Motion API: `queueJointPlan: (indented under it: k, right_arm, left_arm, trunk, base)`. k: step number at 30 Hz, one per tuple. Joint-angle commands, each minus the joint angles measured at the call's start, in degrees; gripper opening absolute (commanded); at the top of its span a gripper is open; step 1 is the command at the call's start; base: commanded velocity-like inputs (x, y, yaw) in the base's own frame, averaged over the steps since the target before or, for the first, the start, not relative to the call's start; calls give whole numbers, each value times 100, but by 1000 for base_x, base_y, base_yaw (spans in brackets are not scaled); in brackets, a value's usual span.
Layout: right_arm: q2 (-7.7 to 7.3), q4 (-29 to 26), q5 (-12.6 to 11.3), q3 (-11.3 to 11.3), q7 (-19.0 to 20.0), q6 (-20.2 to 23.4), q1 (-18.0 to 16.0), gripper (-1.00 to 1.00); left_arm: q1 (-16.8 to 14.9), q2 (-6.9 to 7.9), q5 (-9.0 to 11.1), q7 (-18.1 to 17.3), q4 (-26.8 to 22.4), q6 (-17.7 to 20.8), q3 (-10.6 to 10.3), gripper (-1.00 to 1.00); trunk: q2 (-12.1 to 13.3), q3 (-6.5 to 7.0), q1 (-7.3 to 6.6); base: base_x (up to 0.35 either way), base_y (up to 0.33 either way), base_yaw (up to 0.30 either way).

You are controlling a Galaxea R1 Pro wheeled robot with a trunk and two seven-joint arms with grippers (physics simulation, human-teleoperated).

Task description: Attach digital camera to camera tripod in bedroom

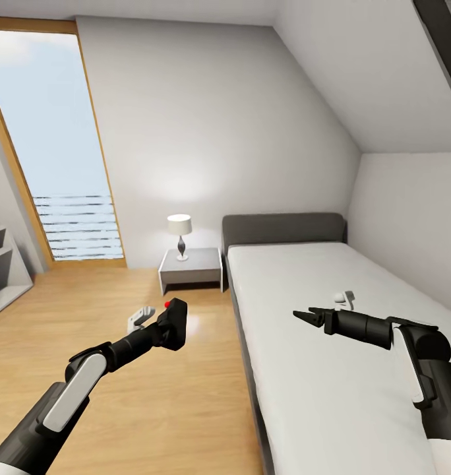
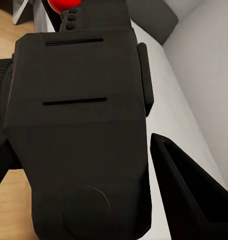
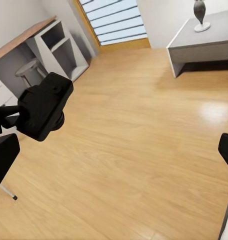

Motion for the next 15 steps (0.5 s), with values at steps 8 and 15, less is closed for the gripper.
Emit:
queueJointPlan:
  k: [8, 15]
  right_arm:
    - [-2, 6, -16, -9, 0, 42, -4, 100]
    - [-1, 18, -20, -6, -151, 44, -4, 100]
  left_arm:
    - [-4, 8, 25, 14, -4, 12, -3, -100]
    - [-4, 12, 68, 10, -2, 12, -5, -100]
  trunk:
    - [319, 138, -177]
    - [600, 264, -330]
  base:
    - [0, 0, 0]
    - [0, 0, 0]
